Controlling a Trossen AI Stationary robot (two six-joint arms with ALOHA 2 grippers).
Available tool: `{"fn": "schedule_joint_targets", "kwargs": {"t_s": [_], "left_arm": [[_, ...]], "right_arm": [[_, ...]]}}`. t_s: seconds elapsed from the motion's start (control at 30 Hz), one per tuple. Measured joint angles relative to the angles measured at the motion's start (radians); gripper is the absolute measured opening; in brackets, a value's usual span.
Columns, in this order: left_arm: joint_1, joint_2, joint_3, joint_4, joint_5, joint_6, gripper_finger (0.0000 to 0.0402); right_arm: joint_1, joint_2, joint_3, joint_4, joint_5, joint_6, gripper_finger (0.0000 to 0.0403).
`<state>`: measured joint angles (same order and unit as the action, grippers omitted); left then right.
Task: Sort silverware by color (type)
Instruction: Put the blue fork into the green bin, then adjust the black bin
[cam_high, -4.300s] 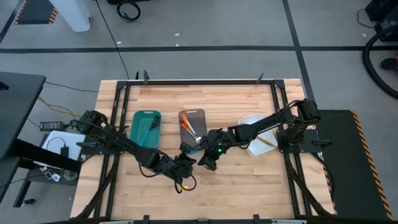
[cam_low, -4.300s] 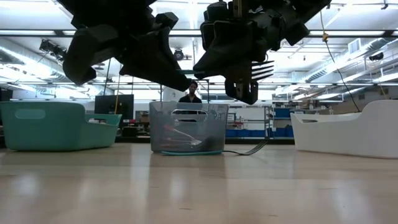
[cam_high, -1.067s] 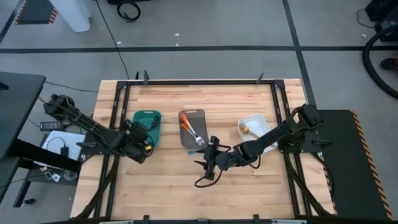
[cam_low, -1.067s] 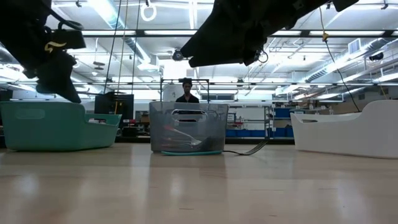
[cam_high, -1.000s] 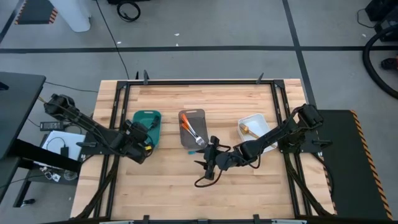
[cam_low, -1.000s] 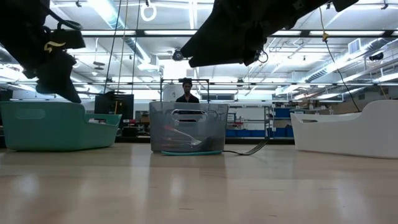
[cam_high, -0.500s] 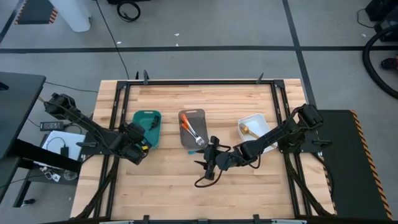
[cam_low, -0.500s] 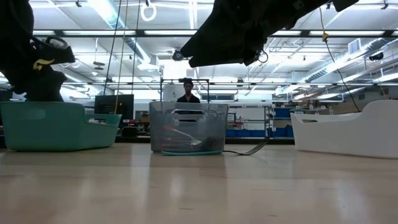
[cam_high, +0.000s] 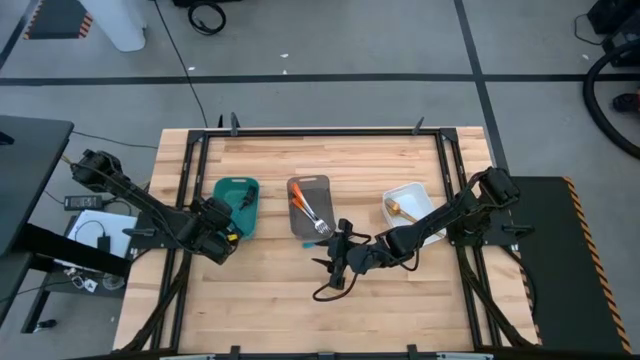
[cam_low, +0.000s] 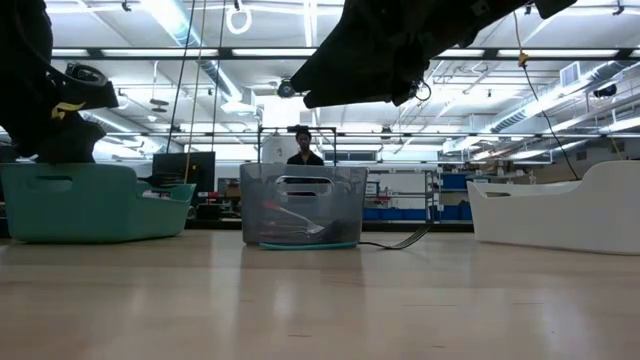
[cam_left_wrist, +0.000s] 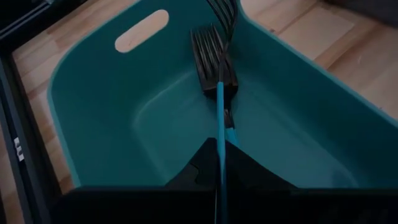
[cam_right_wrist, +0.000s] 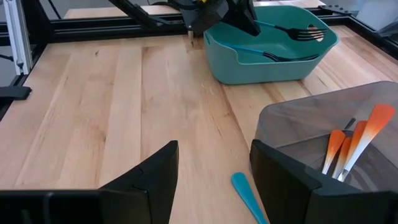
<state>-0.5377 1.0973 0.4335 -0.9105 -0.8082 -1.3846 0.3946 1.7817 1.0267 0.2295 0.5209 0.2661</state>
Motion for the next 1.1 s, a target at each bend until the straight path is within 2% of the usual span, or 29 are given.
{"fn": "schedule_joint_targets", "kwargs": {"t_s": [0.33,0.53,1.1], "left_arm": [[0.018,0.0,0.0,0.006,-0.006,0.009,0.0014],[0.019,0.0,0.0,0.026,-0.007,0.017,0.0028],[0.019,0.0,0.0,0.047,-0.007,0.009,0.0136]], "right_arm": [[0.0,-0.001,0.0,0.0,-0.006,0.0,0.0203],[0.0,-0.001,0.0,0.001,-0.017,0.002,0.0203],[0.0,-0.001,0.0,0.001,-0.018,0.002,0.0203]]}}
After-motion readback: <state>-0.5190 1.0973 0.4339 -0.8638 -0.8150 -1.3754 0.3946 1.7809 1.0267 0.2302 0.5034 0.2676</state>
